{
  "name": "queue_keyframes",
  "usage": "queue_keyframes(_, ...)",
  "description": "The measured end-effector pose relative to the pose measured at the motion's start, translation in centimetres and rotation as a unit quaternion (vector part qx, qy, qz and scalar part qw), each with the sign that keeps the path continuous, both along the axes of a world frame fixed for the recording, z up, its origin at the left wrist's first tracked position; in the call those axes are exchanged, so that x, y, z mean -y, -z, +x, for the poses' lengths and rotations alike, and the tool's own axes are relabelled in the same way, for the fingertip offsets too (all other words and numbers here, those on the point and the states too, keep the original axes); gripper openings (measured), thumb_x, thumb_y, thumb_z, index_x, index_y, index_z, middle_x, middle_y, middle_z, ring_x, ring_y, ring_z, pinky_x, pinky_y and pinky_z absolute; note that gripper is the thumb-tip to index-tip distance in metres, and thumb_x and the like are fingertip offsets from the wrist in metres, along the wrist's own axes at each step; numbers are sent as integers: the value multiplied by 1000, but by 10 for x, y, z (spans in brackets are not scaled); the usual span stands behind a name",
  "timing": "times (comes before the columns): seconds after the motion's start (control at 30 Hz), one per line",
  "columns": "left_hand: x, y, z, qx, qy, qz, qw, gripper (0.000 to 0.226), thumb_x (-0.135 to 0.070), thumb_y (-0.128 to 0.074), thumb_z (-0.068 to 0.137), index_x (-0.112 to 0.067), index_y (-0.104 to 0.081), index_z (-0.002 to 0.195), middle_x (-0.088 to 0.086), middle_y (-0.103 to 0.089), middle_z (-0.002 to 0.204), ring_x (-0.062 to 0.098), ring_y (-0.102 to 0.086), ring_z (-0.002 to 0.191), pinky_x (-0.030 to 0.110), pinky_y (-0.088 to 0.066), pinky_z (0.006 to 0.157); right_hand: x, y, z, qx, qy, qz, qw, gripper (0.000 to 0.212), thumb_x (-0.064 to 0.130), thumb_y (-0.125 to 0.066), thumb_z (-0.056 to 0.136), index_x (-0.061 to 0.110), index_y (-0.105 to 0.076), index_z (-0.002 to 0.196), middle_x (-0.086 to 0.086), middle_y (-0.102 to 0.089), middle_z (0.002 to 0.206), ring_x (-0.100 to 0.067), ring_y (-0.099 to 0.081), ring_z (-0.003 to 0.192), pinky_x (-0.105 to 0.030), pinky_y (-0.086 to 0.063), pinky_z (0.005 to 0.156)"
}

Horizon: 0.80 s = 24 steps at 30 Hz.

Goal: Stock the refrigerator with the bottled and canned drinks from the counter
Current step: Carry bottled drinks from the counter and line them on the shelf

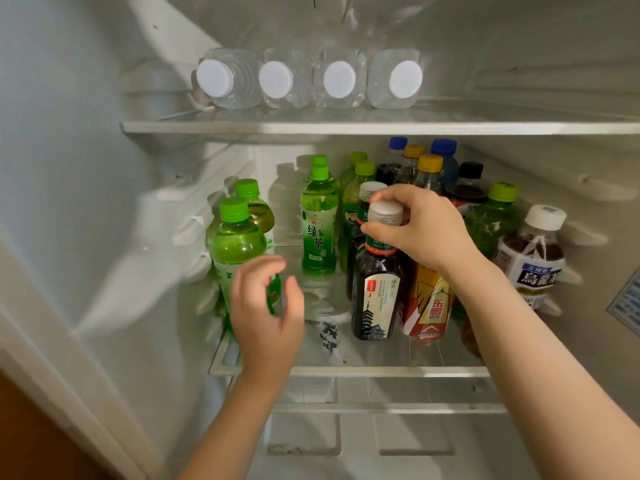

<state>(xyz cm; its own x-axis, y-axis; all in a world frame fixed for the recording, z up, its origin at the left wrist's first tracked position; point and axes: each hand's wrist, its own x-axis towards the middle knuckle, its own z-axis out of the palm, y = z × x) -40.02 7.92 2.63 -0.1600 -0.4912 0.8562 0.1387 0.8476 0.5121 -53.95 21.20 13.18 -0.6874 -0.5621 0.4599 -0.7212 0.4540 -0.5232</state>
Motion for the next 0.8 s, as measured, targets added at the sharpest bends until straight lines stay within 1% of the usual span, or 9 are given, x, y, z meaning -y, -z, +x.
queue_keyframes(0.07, 1, 14, 6, 13, -72, -21, 997, 33, -21, -59, 81, -10, -49, 111, 15, -48, 123, 24, -42, 120, 32, -31, 105, 0, 0, 0, 2, 1, 1, 1000, 43, 47, -72, 74, 33, -61, 113, 9, -65, 114, -15, -60, 104, -43, -51, 87)
queue_keyframes(0.13, 2, 24, 6, 50, -81, 35, 995, 53, -28, -61, 80, -7, -40, 125, 21, -31, 142, 32, -26, 135, 44, -20, 113, 0, 0, 0, 1, 2, 1, 1000, 43, 47, -72, 74, 33, -61, 113, 9, -65, 114, -15, -60, 104, -43, -51, 87)
queue_keyframes(0.2, 0, 29, 3, 63, -36, 122, 990, 74, -20, -68, 80, -2, -25, 138, 17, -15, 153, 28, -15, 143, 52, -19, 116, 0, 0, 0, -2, 2, -1, 1000, 43, 47, -72, 74, 32, -61, 113, 8, -65, 114, -15, -60, 104, -43, -51, 87)
queue_keyframes(0.3, 2, 31, 2, 58, -28, 164, 984, 90, -4, -72, 77, -5, -14, 146, 6, -12, 156, 19, -16, 145, 44, -22, 117, 0, 1, 0, -4, 0, -1, 1000, 43, 46, -71, 74, 31, -61, 114, 9, -65, 114, -14, -60, 104, -42, -52, 87)
queue_keyframes(0.43, 4, 30, 0, 49, -78, 185, 979, 87, -4, -70, 77, -8, -19, 147, -5, -27, 139, 20, -34, 129, 23, -30, 105, 0, 1, -1, -5, 0, -4, 1000, 42, 46, -72, 75, 32, -61, 112, 10, -66, 112, -14, -60, 103, -42, -51, 87)
queue_keyframes(0.5, 3, 29, 1, 73, -67, 205, 974, 82, -7, -68, 79, -12, -22, 147, -9, -31, 134, 25, -37, 123, 25, -32, 96, 0, 1, 0, -7, -1, -6, 1000, 42, 46, -72, 75, 32, -61, 113, 10, -66, 112, -14, -61, 103, -43, -52, 86)
queue_keyframes(0.63, 9, 29, 1, 140, -14, 205, 969, 70, -18, -64, 82, -16, -33, 144, 3, -48, 135, 18, -43, 122, 37, -40, 99, 0, 1, 0, -11, -2, -3, 1000, 43, 45, -72, 75, 31, -61, 114, 8, -65, 113, -15, -60, 103, -43, -52, 87)
queue_keyframes(0.73, 24, 24, -4, 192, 0, 169, 967, 57, -31, -66, 79, -20, -47, 131, 0, -51, 118, 10, -41, 108, 30, -36, 91, 0, 0, -1, -18, 0, 4, 1000, 45, 46, -72, 75, 31, -61, 115, 8, -65, 114, -15, -60, 104, -41, -51, 86)
queue_keyframes(0.8, 28, 21, -8, 189, 37, 176, 965, 43, -32, -67, 76, -27, -52, 115, -6, -56, 105, 9, -51, 100, 27, -43, 83, 0, 0, -2, -23, 1, 5, 1000, 46, 47, -71, 75, 31, -60, 116, 8, -65, 114, -15, -60, 103, -38, -51, 85)
